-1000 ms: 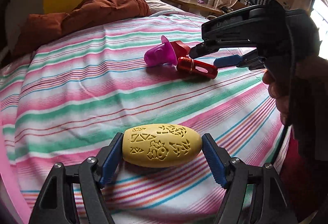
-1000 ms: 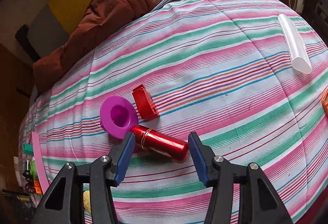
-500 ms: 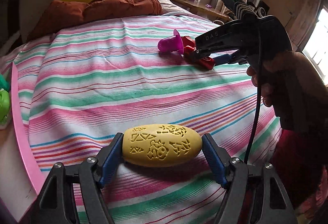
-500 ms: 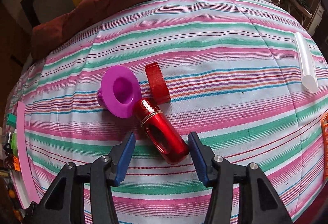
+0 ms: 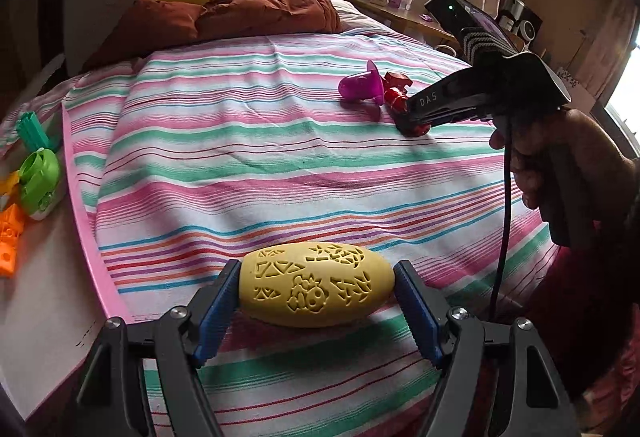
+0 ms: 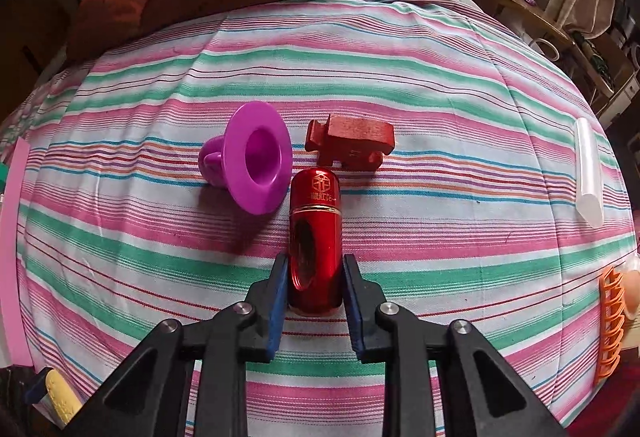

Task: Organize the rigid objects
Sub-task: 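Grasp the red cylinder with the right tool while the left tool lifts the yellow oval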

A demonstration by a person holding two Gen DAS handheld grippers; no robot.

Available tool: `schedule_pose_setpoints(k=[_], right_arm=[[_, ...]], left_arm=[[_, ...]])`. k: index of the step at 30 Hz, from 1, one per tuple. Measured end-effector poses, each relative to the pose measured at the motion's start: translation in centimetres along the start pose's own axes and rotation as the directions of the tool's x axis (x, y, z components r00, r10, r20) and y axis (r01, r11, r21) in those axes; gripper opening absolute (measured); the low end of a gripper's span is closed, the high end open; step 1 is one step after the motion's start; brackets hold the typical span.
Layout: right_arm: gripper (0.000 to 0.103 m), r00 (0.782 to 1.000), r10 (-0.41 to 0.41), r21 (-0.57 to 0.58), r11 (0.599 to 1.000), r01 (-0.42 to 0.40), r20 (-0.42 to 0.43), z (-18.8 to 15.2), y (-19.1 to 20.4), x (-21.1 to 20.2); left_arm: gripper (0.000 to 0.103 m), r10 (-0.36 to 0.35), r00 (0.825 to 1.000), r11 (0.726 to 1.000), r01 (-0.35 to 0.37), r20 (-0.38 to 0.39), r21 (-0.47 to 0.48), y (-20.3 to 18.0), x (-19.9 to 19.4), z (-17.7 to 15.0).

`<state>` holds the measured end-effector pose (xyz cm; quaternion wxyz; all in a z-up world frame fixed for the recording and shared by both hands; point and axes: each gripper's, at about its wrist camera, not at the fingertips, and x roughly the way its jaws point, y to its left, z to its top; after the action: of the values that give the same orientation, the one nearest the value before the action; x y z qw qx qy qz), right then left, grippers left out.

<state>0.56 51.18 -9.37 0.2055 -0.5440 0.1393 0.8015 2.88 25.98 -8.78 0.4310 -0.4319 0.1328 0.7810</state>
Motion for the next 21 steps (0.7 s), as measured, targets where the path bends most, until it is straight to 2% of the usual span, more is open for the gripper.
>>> schedule_pose_setpoints(k=[3, 9, 21], right_arm=[[0.025, 1.0, 0.002, -0.001, 1.0, -0.002, 0.003, 0.1, -0.1, 0.1], [0.025, 0.999, -0.046, -0.062, 0.997, 0.048, 0.025, 0.1, 0.9, 0.3], [0.025, 0.996, -0.078, -0.109, 0.991, 0.083, 0.049, 0.1, 1.3, 0.7]], left_arm=[[0.076, 0.04, 0.999, 0.999, -0.04, 0.013, 0.005, 0.1, -0.7, -0.1], [0.076, 0.078, 0.996, 0.997, -0.077, 0.049, -0.025, 0.8, -2.6, 0.1], [0.076, 0.134, 0.985, 0.987, -0.123, 0.107, -0.105, 3.1, -5.8, 0.3]])
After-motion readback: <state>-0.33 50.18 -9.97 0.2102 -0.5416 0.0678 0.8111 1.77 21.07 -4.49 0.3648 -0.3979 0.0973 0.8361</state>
